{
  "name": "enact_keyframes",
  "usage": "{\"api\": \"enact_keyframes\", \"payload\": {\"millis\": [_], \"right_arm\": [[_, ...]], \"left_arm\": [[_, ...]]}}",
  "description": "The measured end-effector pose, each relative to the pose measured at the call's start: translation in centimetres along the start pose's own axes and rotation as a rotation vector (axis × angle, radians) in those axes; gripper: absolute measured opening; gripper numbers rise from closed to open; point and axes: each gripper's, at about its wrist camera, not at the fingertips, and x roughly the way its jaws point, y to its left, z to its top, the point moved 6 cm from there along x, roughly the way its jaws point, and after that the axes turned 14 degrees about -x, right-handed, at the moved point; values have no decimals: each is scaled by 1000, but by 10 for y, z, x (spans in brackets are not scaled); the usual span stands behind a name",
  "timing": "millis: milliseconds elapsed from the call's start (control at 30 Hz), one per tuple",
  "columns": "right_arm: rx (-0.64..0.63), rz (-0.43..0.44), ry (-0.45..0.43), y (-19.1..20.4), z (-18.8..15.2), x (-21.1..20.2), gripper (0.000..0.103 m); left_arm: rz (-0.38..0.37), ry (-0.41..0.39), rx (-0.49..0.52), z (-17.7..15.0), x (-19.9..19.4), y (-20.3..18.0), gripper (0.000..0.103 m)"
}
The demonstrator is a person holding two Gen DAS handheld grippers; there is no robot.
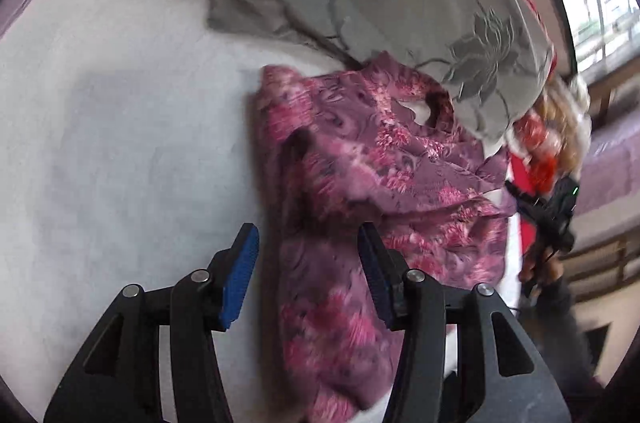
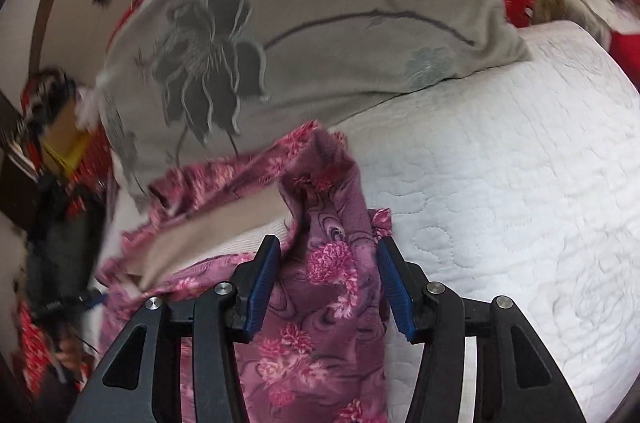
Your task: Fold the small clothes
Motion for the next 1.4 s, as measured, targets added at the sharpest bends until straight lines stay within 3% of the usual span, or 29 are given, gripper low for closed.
{"api": "enact_keyframes", "payload": {"millis": [100,167,300,367,567,700,900,933,967,1000,1033,1100,1167,1267,1400], "right_arm": [[17,-1,-21,3,8,10,53],[37,-6,-31,5,18,16,53],[128,-1,-89,-5,32,15,53],[179,19,-119,-14,36,9,53],[143,49,-95,-22,29,1,53],[116,41,-58,-19,24,12,54],[55,34,-42,3,35,35,53],[47,35,-40,5,37,38,49],[37,38,-36,9,38,40,37],[26,38,-35,12,39,41,16],[10,37,-33,16,40,41,8],[-31,43,-41,24,40,36,5],[-36,50,-69,27,43,25,5],[33,109,-198,24,57,-8,4],[139,125,-287,5,75,-27,4]], "left_arm": [[62,-51,13,21,12,-16,50],[66,-96,-73,44,14,-21,50],[-36,-150,-318,79,3,-5,49],[-83,-130,-367,82,0,5,49],[-78,-31,-267,52,10,14,50],[-52,19,-189,38,24,-3,50],[72,8,-40,29,39,-29,50],[87,5,-24,27,39,-31,38],[96,-4,-2,24,39,-33,22],[122,-9,36,21,38,-36,5],[135,-20,43,19,36,-36,4],[118,-61,32,18,26,-36,4],[49,-121,-8,22,5,-36,4],[-23,-192,-93,34,-20,-31,4],[21,-255,-181,50,-17,-15,2]]}}
